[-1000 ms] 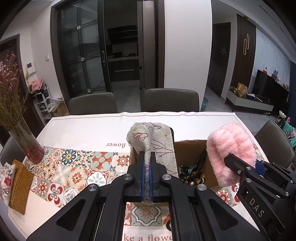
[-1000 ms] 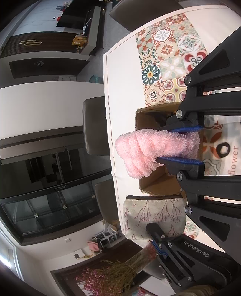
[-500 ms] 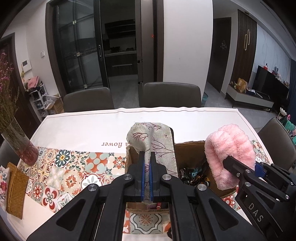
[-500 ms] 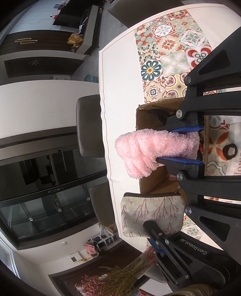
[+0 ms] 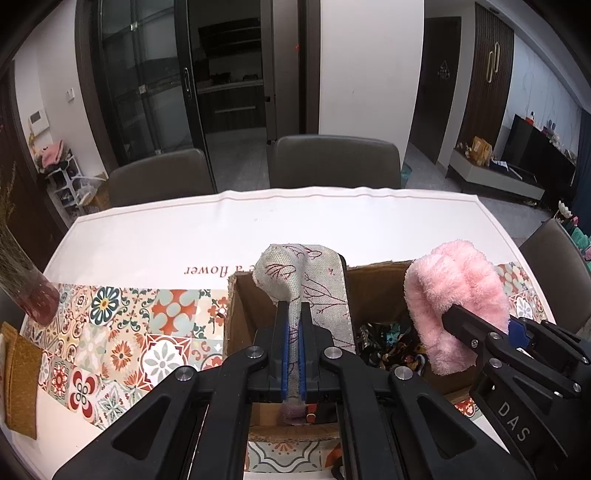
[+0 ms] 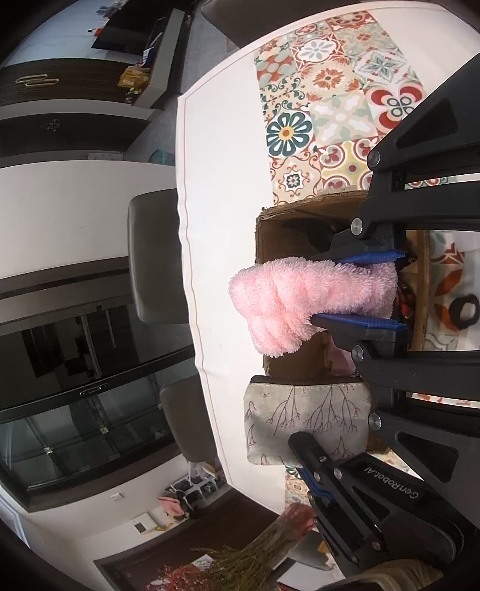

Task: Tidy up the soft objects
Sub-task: 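Lower the grey pouch into the box with the left gripper while the right releases the pink band inside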

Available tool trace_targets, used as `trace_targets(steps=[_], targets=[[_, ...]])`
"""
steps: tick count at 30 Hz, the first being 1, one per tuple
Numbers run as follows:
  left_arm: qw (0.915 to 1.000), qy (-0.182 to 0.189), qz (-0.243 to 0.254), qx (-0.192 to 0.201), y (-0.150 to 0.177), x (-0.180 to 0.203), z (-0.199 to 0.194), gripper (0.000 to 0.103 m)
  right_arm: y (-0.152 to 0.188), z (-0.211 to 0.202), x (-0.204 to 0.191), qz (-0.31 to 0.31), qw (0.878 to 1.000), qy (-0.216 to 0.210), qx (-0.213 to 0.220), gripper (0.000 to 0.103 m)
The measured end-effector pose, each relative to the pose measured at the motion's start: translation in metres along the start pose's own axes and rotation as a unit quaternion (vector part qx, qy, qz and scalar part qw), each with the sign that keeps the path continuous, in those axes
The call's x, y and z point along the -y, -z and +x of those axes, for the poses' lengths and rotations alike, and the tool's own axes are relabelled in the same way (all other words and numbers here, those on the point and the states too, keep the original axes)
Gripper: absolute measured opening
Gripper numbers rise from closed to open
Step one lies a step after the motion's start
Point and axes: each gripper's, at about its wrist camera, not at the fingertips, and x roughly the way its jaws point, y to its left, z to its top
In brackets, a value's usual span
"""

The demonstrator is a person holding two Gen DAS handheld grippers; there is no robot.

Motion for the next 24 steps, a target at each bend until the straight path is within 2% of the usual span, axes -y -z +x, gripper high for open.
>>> trace_targets(steps=[11, 14, 17, 21, 24], targets=[[0.9995, 0.002, 0.002, -0.031, 0.005, 0.002, 0.032, 0.007, 0.005, 0.027, 0.003, 0.006, 1.000, -0.009, -0.025, 0.027], [0.9994, -0.001, 0.005, -0.035, 0.005, 0.004, 0.037, 0.010, 0.004, 0.030, 0.003, 0.004, 1.000, -0.007, -0.026, 0.027], [0.9991, -0.003, 0.006, -0.041, 0.007, 0.004, 0.042, 0.016, 0.004, 0.033, 0.003, 0.004, 1.000, -0.005, -0.027, 0.028], [0.9991, -0.012, 0.002, -0.041, 0.007, 0.003, 0.041, 0.039, 0.003, 0.037, 0.007, 0.012, 0.999, 0.000, -0.034, 0.035], [0.9992, -0.024, 0.001, -0.033, 0.008, 0.001, 0.038, 0.042, 0.003, 0.037, 0.007, 0.013, 0.999, 0.005, -0.034, 0.046]])
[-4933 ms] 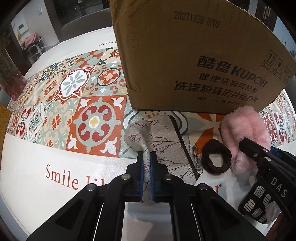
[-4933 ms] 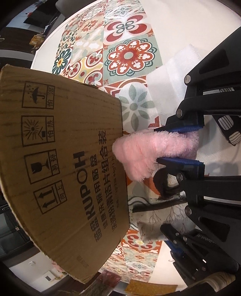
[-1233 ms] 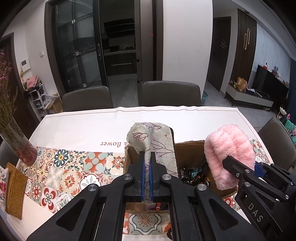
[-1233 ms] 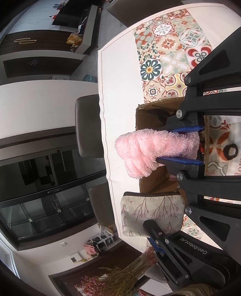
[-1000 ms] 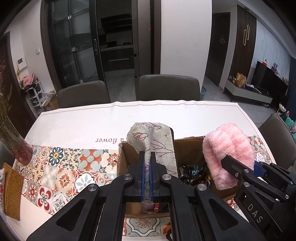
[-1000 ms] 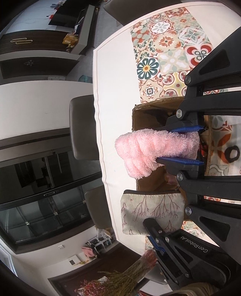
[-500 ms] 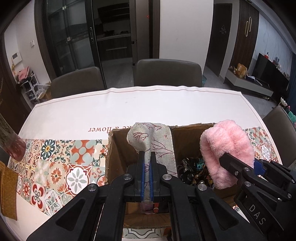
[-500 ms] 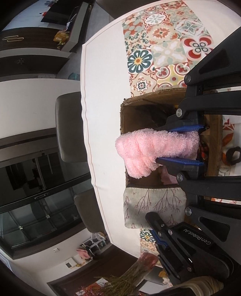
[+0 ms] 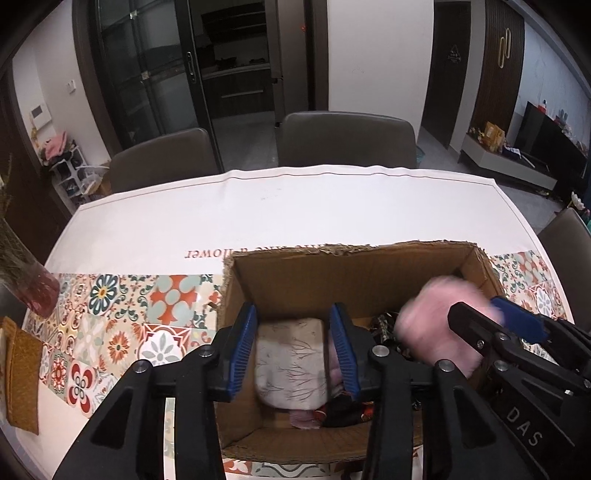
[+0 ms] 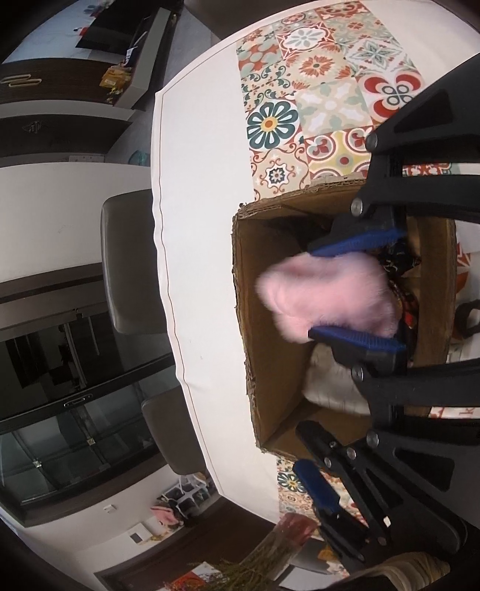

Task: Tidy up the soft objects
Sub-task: 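Lower the grey pouch into the box with the left gripper while the right releases the pink band inside, then withdraw both grippers from the box toward the remaining items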

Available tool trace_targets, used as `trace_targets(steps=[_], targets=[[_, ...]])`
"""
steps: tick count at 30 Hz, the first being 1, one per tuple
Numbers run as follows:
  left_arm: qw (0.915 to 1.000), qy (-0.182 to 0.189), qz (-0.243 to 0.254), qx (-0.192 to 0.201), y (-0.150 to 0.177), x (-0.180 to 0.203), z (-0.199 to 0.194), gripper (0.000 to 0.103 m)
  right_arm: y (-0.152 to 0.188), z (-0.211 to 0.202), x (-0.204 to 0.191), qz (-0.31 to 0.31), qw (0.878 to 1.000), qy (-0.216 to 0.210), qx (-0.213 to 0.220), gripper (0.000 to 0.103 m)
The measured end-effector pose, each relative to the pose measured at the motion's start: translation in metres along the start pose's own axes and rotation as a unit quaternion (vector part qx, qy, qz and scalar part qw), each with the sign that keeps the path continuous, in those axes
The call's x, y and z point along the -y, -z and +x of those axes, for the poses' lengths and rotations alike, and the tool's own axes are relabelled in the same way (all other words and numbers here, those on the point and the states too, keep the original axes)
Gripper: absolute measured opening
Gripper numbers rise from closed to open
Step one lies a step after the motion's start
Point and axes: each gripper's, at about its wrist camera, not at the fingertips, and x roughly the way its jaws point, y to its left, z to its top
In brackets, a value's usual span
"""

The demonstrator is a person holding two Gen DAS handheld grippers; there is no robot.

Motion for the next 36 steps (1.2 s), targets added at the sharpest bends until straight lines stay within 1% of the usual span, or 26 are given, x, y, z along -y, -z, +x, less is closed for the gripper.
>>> trace_targets(steps=[1, 3, 6, 11, 18, 20, 22, 25, 27, 36], targets=[[1.0000, -0.002, 0.000, 0.000, 0.000, -0.001, 0.000, 0.045, 0.000, -0.001, 0.000, 0.000, 1.000, 0.002, 0.002, 0.050], [1.0000, -0.006, -0.003, 0.001, 0.001, -0.002, -0.002, 0.047, 0.000, -0.005, 0.001, 0.005, 1.000, 0.005, 0.005, 0.064], [1.0000, -0.007, -0.004, 0.002, 0.001, -0.004, -0.004, 0.050, -0.001, -0.008, 0.003, 0.008, 1.000, 0.011, 0.009, 0.069], [0.9999, -0.010, -0.006, 0.010, 0.001, -0.004, -0.014, 0.059, -0.001, -0.015, 0.004, 0.011, 1.000, 0.017, 0.011, 0.072], [0.9996, -0.012, -0.018, 0.018, 0.002, -0.007, -0.036, 0.069, -0.001, -0.037, 0.006, 0.014, 0.999, 0.022, 0.024, 0.072], [0.9994, -0.015, -0.018, 0.024, 0.002, -0.007, -0.046, 0.073, 0.000, -0.046, 0.007, 0.015, 0.999, 0.022, 0.031, 0.072], [0.9991, -0.020, -0.018, 0.033, 0.004, -0.007, -0.058, 0.081, 0.001, -0.057, 0.008, 0.016, 0.999, 0.024, 0.040, 0.072], [0.9985, -0.026, -0.018, 0.045, 0.006, -0.004, -0.074, 0.087, 0.004, -0.075, 0.012, 0.021, 0.998, 0.027, 0.054, 0.073], [0.9980, -0.030, -0.019, 0.053, 0.008, -0.002, -0.085, 0.088, 0.006, -0.084, 0.014, 0.024, 0.997, 0.030, 0.061, 0.077], [0.9970, -0.026, -0.012, 0.072, 0.023, 0.011, -0.120, 0.092, 0.022, -0.125, 0.029, 0.035, 0.994, 0.052, 0.092, 0.083]])
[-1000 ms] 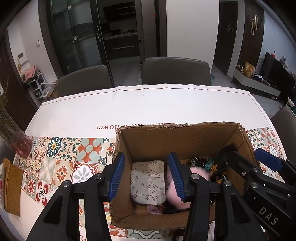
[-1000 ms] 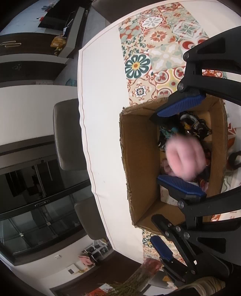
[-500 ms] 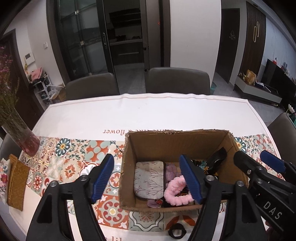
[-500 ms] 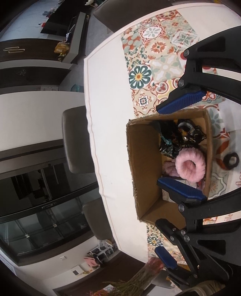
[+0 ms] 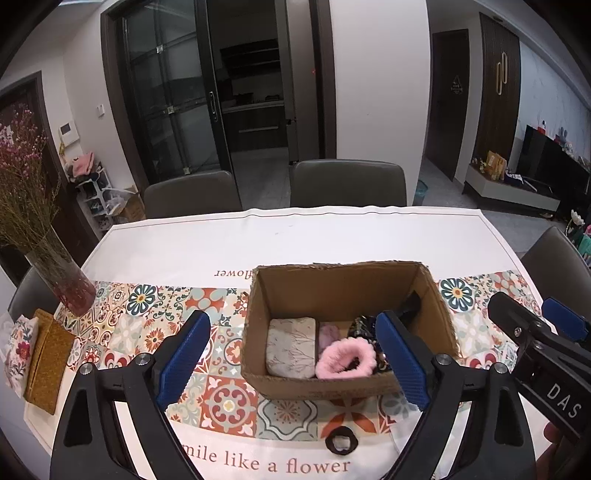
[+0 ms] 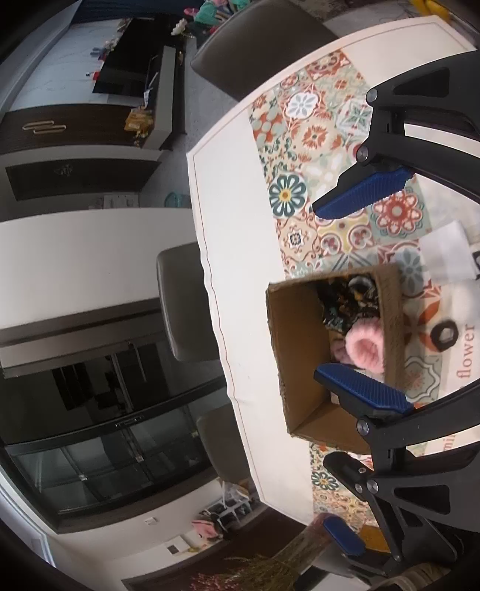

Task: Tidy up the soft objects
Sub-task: 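Withdraw both grippers from the box toward the remaining items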

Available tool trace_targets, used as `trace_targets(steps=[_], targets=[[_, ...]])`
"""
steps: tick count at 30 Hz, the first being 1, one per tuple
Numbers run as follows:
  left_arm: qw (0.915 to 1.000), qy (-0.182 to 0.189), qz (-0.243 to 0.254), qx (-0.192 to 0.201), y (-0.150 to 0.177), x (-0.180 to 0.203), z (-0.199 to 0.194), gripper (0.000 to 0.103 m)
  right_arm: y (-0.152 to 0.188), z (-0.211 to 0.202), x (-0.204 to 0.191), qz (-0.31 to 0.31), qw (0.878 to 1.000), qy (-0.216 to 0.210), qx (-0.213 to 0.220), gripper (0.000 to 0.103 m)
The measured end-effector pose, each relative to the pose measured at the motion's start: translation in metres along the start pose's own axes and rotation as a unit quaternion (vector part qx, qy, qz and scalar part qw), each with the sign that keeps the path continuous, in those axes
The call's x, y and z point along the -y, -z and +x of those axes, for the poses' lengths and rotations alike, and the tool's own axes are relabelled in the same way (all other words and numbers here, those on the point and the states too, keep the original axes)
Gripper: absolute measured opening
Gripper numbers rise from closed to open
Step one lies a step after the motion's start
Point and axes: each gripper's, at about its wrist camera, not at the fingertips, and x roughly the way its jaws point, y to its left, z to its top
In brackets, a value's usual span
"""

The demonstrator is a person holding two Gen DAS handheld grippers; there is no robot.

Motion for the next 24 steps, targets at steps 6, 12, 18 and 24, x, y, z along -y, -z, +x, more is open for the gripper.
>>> trace_targets(steps=[6, 12, 18, 24], targets=[[1.0000, 0.001, 0.007, 0.002, 0.014, 0.011, -0.013, 0.095, 0.012, -0.014, 0.014, 0.006, 1.000, 0.013, 0.001, 0.084], [0.9998, -0.002, 0.019, -0.005, 0.028, 0.022, -0.014, 0.096, 0.028, -0.016, 0.029, 0.015, 1.000, 0.019, -0.012, 0.084], [0.9997, -0.005, 0.025, -0.006, 0.038, 0.027, -0.015, 0.096, 0.039, -0.018, 0.038, 0.020, 0.999, 0.024, -0.018, 0.084], [0.9996, -0.005, 0.026, -0.013, 0.049, 0.029, -0.011, 0.096, 0.045, -0.017, 0.042, 0.024, 0.999, 0.027, -0.022, 0.084]])
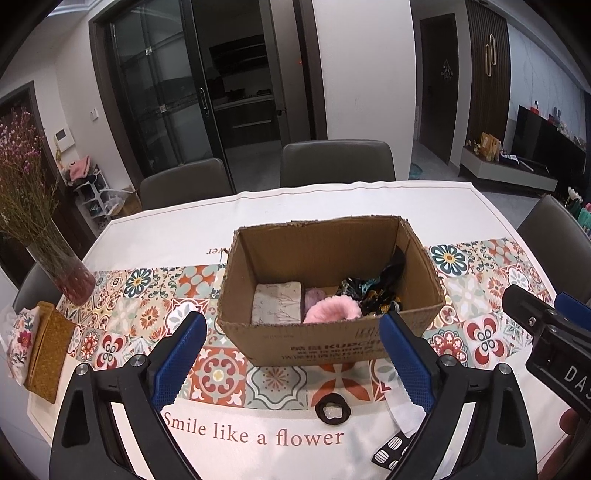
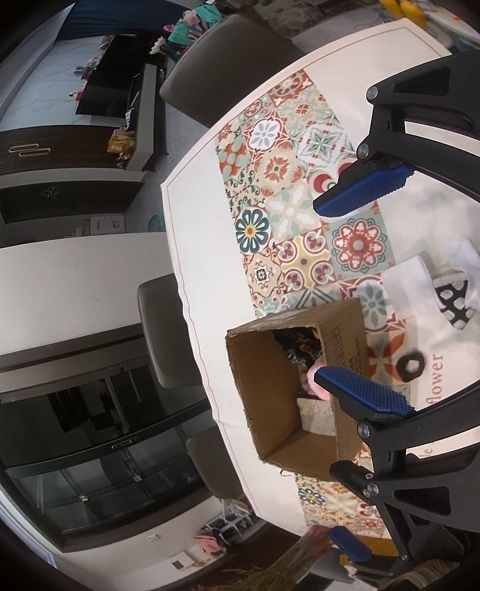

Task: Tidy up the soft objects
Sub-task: 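Withdraw both grippers from the box toward the remaining items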

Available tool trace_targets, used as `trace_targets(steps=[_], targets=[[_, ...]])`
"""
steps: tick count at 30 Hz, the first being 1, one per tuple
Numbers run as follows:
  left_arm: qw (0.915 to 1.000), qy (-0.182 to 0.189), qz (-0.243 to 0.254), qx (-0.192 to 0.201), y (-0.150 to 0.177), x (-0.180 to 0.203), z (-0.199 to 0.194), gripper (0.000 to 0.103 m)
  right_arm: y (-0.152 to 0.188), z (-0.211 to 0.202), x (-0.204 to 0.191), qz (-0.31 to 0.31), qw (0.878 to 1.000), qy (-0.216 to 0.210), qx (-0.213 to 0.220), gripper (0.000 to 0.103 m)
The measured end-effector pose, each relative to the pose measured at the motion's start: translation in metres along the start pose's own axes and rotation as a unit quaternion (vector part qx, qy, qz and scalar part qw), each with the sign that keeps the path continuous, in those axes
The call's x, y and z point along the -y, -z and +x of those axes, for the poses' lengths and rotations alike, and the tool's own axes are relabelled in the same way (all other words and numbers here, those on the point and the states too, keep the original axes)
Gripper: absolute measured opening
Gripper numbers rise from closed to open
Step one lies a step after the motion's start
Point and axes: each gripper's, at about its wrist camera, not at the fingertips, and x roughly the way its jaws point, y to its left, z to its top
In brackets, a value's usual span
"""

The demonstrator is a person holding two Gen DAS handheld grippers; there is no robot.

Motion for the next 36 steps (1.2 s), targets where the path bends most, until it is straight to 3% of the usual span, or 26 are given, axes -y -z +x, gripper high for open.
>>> trace_targets(steps=[36], targets=[[0.9982, -0.005, 0.004, -0.059, 0.058, 0.006, 0.036, 0.096, 0.054, 0.039, 0.008, 0.005, 0.998, 0.005, -0.067, 0.084]])
